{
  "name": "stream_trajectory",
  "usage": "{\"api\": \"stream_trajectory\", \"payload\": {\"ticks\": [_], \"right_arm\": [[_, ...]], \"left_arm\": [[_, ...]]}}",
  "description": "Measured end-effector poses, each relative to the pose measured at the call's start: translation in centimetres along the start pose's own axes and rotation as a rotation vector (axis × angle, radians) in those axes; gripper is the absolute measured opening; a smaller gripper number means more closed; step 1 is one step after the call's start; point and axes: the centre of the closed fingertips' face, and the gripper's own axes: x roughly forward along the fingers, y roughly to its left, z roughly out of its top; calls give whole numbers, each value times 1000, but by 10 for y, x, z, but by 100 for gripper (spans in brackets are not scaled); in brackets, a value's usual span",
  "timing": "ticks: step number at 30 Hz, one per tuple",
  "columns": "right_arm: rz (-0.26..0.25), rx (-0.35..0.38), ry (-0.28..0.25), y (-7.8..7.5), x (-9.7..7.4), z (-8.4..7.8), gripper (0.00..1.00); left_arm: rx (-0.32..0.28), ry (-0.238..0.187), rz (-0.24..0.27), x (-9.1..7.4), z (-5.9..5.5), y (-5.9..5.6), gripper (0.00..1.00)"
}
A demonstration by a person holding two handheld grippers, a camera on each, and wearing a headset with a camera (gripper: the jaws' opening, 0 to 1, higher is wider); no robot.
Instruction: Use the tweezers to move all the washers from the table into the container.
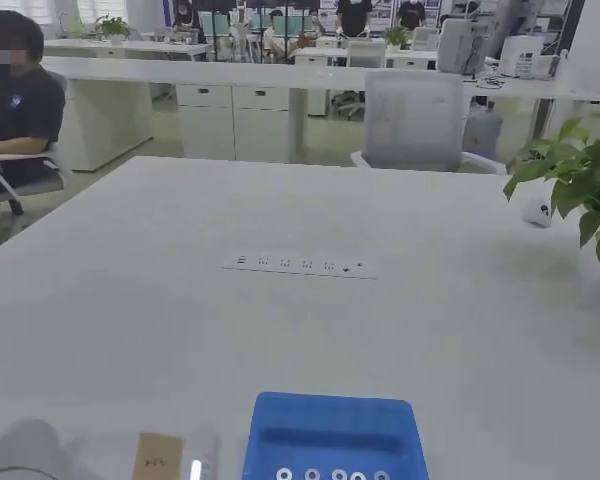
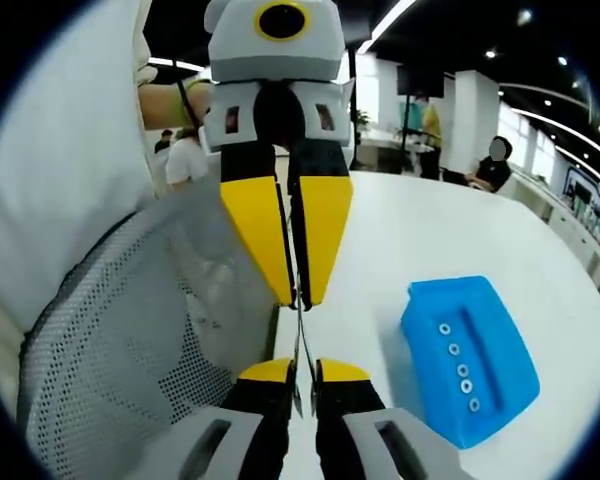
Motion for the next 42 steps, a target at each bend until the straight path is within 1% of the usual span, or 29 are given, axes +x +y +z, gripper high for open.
{"api": "stream_trajectory", "payload": {"ticks": [3, 5, 6, 7, 8, 9, 10, 13, 15, 16, 18, 19, 20, 21, 22, 23, 25, 27, 28, 31, 32, 34, 37, 38, 40, 42], "right_arm": [[-24, 7, 15, -8, 2, -7, 5], [-35, 11, 30, -12, 5, -12, 6], [-40, 15, 36, -13, 6, -14, 6], [-43, 14, 40, -14, 8, -16, 6], [-52, 10, 50, -17, 10, -20, 6], [-57, 15, 57, -18, 11, -22, 6], [-60, 19, 61, -19, 12, -25, 6], [-73, 39, 56, -21, 14, -29, 7], [-84, 71, 45, -23, 15, -32, 8], [-96, 84, 44, -25, 14, -34, 11], [-114, 107, 44, -27, 11, -35, 17], [-146, 119, 33, -31, 6, -34, 21], [-161, 121, 17, -32, 3, -32, 23], [-169, 139, -13, -31, -3, -28, 26], [-176, 157, -34, -31, -7, -26, 27], [-192, 181, -67, -31, -14, -23, 30], [-211, 215, -103, -30, -25, -20, 35], [-250, 233, -120, -32, -37, -22, 39], [-258, 241, -124, -32, -41, -23, 40], [-312, 272, -122, -35, -57, -31, 43], [-353, 300, -138, -39, -65, -33, 44], [-411, 338, -176, -44, -78, -34, 47], [-477, 377, -207, -50, -94, -37, 52], [-513, 389, -223, -53, -102, -38, 54], [-555, 414, -229, -54, -111, -40, 57], [-618, 445, -242, -56, -123, -45, 62]], "left_arm": [[43, 38, 7, 3, -6, 5, 0], [60, 62, -9, 6, -10, 5, 0], [102, 89, -4, 7, -15, 8, 0], [122, 102, -10, 8, -17, 9, 0], [122, 114, -18, 10, -20, 8, 0], [135, 136, -18, 11, -24, 10, 0], [148, 149, -21, 12, -27, 11, 0], [142, 176, -27, 14, -37, 17, 0], [135, 198, -33, 13, -45, 19, 0], [132, 199, -32, 12, -46, 21, 0], [111, 222, -37, 10, -52, 25, 0], [104, 229, -41, 9, -55, 25, 0], [85, 250, -50, 8, -60, 26, 0], [86, 253, -47, 8, -62, 28, 0], [80, 269, -47, 7, -66, 28, 0], [77, 283, -46, 6, -69, 29, 0], [86, 314, -46, 7, -78, 32, 0], [86, 332, -47, 8, -84, 33, 0], [85, 337, -48, 8, -85, 32, 0], [83, 361, -49, 10, -90, 33, 0], [85, 375, -48, 10, -94, 33, 0], [89, 390, -47, 11, -98, 34, 0], [93, 413, -45, 12, -103, 34, 0], [95, 425, -47, 12, -106, 34, 0], [107, 447, -42, 13, -111, 35, 0], [113, 460, -39, 15, -113, 36, 0]]}}
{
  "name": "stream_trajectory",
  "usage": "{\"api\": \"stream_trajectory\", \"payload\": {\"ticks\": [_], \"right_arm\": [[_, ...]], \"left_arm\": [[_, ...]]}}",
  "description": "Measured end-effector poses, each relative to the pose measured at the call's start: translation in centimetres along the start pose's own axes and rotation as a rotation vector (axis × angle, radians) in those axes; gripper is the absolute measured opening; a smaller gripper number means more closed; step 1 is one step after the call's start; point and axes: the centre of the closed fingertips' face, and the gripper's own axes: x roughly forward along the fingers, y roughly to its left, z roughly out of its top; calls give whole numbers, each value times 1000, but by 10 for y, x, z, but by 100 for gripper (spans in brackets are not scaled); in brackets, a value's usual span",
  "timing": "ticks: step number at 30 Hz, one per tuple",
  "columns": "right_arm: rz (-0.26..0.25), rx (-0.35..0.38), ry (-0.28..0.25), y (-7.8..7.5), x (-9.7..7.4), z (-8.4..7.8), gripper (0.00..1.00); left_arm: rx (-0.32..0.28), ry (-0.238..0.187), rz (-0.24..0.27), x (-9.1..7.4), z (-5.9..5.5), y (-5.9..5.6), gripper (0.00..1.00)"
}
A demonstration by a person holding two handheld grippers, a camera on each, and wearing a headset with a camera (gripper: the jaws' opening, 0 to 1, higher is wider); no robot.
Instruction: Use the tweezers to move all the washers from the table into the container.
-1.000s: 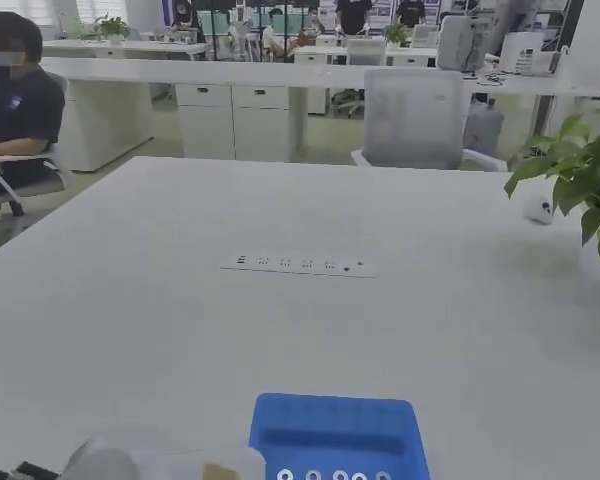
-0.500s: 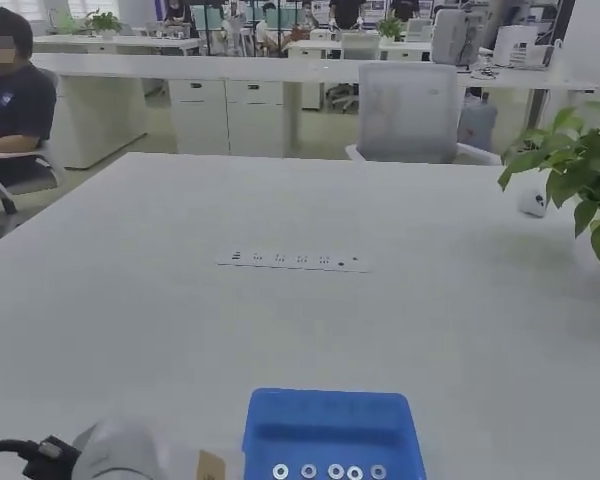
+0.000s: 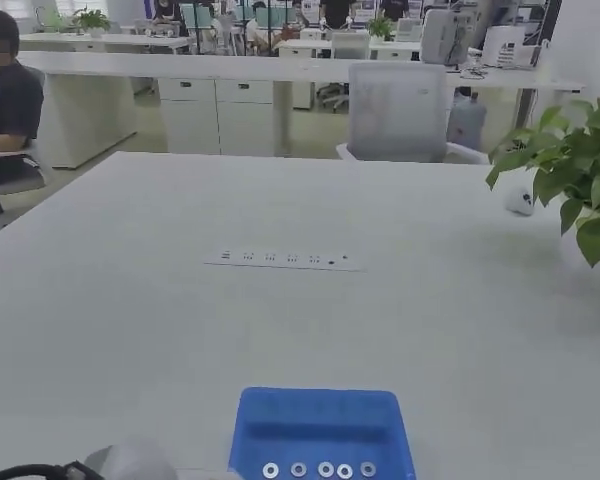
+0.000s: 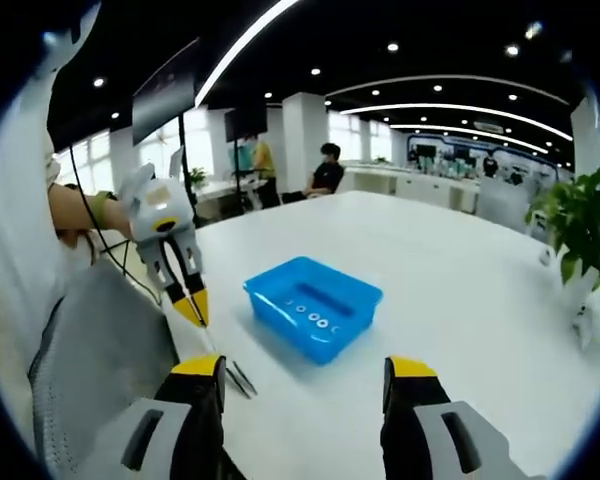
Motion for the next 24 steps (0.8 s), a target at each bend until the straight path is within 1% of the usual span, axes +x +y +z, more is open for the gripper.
{"api": "stream_trajectory", "payload": {"ticks": [1, 4, 5, 7, 8, 10, 12, 14, 18, 24], "right_arm": [[-47, 17, -15, -6, -5, 1, 65], [-142, 66, -68, -17, -18, 5, 74], [-175, 80, -96, -21, -23, 8, 77], [-214, 95, -128, -25, -29, 12, 79], [-246, 106, -152, -29, -33, 15, 81], [-292, 114, -192, -34, -38, 21, 82], [-315, 111, -212, -36, -41, 24, 83], [-342, 98, -220, -41, -43, 25, 85], [-349, 134, -228, -44, -43, 23, 85], [-341, 124, -218, -41, -40, 23, 85]], "left_arm": [[0, 3, 2, 1, -1, 0, 0], [-2, 19, 1, 5, -4, 1, 0], [-4, 27, -3, 6, -5, 0, 0], [1, 43, -5, 8, -7, -1, 0], [3, 49, -7, 9, -8, -1, 0], [4, 62, -9, 11, -10, -1, 0], [1, 75, -11, 13, -11, 0, 0], [-3, 83, -12, 15, -13, 0, 0], [-9, 94, -18, 17, -15, -2, 0], [1, 113, -25, 18, -18, -3, 0]]}}
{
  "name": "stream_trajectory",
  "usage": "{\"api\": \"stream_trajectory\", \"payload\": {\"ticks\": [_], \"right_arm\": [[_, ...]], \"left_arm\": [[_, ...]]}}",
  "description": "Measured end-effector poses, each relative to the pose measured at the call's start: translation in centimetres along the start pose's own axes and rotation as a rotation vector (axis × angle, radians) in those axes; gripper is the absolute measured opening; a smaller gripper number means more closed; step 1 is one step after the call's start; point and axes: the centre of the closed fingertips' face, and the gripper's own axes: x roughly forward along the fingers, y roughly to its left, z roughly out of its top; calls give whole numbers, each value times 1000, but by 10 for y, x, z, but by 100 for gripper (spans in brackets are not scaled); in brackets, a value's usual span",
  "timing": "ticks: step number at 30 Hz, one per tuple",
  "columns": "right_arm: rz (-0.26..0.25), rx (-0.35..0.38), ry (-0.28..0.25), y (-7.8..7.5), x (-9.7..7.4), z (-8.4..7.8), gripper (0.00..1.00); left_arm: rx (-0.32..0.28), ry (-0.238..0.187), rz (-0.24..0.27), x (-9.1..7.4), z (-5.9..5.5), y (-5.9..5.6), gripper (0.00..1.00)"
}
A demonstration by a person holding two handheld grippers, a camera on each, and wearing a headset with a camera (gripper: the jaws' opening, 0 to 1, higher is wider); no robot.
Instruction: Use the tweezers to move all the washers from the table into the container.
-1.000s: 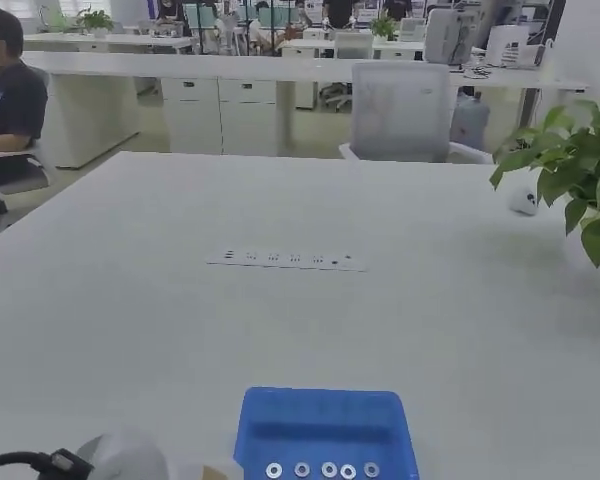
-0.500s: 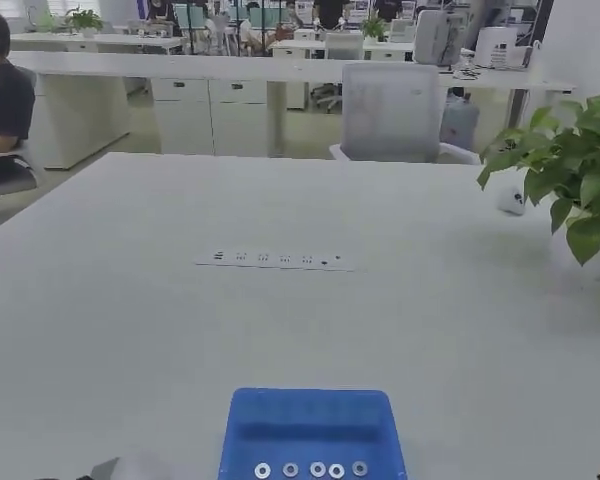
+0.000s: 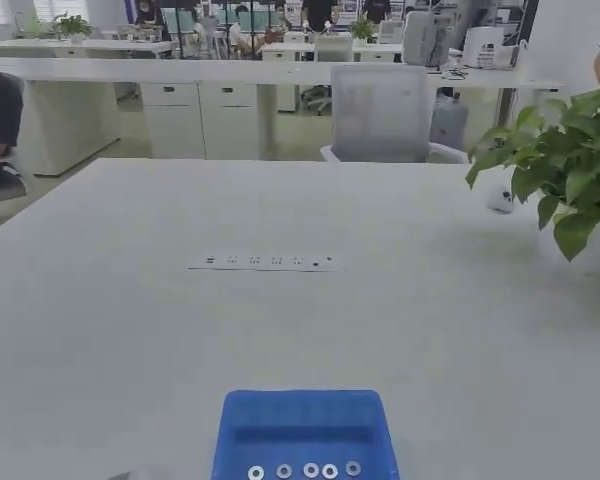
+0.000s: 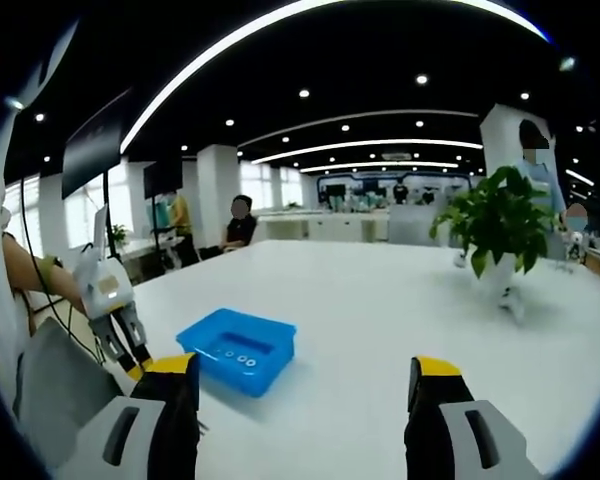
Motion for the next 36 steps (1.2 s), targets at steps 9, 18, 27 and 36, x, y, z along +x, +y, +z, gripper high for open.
{"api": "stream_trajectory", "payload": {"ticks": [9, 18, 27, 36], "right_arm": [[12, -15, 11, 3, 1, -2, 87], [24, -15, 18, 6, 1, -2, 87], [45, -25, 25, 11, 2, -2, 88], [75, -49, 43, 19, 4, -4, 89]], "left_arm": [[-17, 26, -9, 6, -4, 0, 0], [-79, -26, 34, 1, -4, 3, 0], [-318, -254, 205, -45, 4, 16, 25], [-517, -583, 463, -115, 4, 42, 44]]}}
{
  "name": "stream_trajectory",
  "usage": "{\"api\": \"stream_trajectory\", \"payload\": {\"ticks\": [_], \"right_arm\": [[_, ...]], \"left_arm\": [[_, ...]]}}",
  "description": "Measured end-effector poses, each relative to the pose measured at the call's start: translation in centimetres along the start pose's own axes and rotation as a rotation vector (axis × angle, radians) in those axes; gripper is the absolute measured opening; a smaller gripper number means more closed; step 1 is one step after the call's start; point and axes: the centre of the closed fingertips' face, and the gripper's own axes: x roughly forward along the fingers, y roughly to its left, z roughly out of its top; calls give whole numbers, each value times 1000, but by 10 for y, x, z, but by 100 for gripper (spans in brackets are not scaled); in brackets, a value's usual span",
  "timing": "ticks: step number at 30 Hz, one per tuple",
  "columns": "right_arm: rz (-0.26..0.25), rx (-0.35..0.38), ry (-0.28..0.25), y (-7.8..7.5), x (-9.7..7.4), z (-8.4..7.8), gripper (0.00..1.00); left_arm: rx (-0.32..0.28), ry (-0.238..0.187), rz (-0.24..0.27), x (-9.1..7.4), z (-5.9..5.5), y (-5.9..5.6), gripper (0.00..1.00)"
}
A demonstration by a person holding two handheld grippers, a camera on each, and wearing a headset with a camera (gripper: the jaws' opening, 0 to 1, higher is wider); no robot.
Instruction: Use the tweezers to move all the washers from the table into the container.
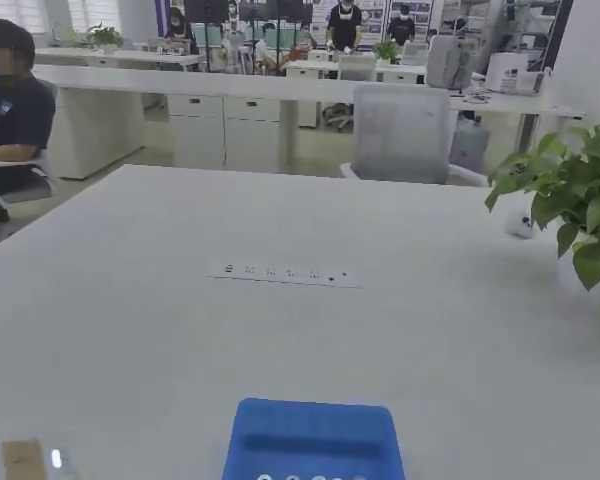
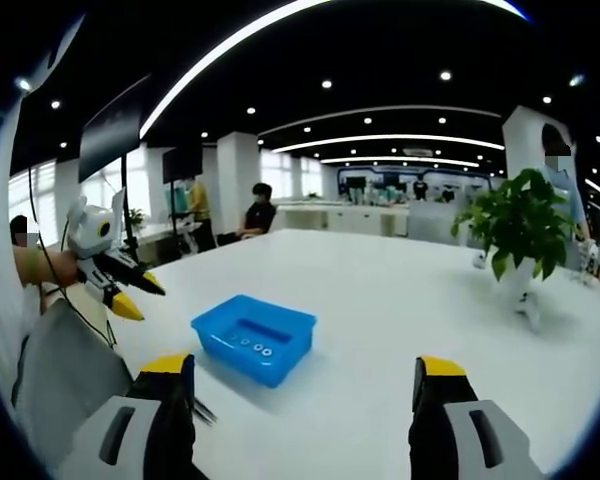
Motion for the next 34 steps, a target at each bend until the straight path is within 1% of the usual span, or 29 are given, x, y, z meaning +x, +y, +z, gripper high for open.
{"api": "stream_trajectory", "payload": {"ticks": [1, 3, 4, 5, 6, 7, 8, 9, 10, 11, 12, 13, 14, 15, 16, 17, 18, 19, 21, 23, 26, 28, 30, 34], "right_arm": [[4, -1, 1, 1, 0, 0, 89], [10, -4, 3, 2, 0, -1, 89], [13, -7, 7, 3, 0, -2, 90], [15, -8, 8, 2, 0, -3, 90], [18, -9, 8, 1, 0, -4, 90], [20, -10, 8, 2, 0, -4, 90], [22, -13, 9, 2, 0, -4, 90], [25, -16, 8, 3, -1, -4, 90], [27, -18, 9, 3, -1, -4, 91], [30, -22, 13, 4, -1, -5, 91], [31, -26, 16, 5, -1, -6, 91], [35, -30, 22, 5, -1, -8, 91], [40, -31, 26, 5, -1, -9, 91], [44, -30, 29, 5, -1, -10, 91], [44, -31, 31, 5, -1, -11, 92], [46, -32, 33, 4, -1, -11, 92], [47, -30, 31, 4, -2, -11, 92], [48, -27, 28, 4, -2, -11, 92], [52, -22, 23, 5, -2, -10, 93], [54, -14, 15, 5, -2, -9, 94], [51, -7, -7, 4, -2, -6, 96], [44, -1, -12, 2, -2, -6, 96], [35, 0, -15, 0, -3, -6, 96], [22, -1, -25, -3, -3, -5, 96]], "left_arm": [[10, -30, 20, -6, 4, 3, 44], [39, -55, 61, -13, 6, 7, 44], [39, -74, 86, -16, 8, 10, 46], [29, -90, 94, -18, 10, 9, 48], [4, -123, 108, -21, 14, 8, 52], [-18, -144, 123, -23, 15, 9, 55], [-40, -180, 148, -25, 19, 11, 58], [-54, -209, 161, -27, 22, 12, 63], [-77, -223, 168, -29, 23, 12, 65], [-115, -256, 183, -32, 25, 14, 68], [-134, -280, 191, -33, 27, 16, 70], [-163, -314, 204, -36, 30, 18, 72], [-178, -334, 219, -38, 31, 21, 74], [-197, -369, 236, -42, 34, 24, 76], [-204, -392, 249, -43, 37, 26, 79], [-217, -423, 266, -46, 39, 29, 84], [-231, -444, 280, -48, 41, 31, 88], [-229, -465, 297, -51, 43, 33, 92], [-216, -484, 317, -54, 45, 35, 99], [-215, -495, 329, -55, 46, 37, 99], [-209, -526, 326, -56, 50, 36, 99], [-204, -528, 327, -55, 51, 35, 99], [-190, -510, 330, -52, 49, 35, 99], [-193, -515, 324, -53, 49, 35, 99]]}}
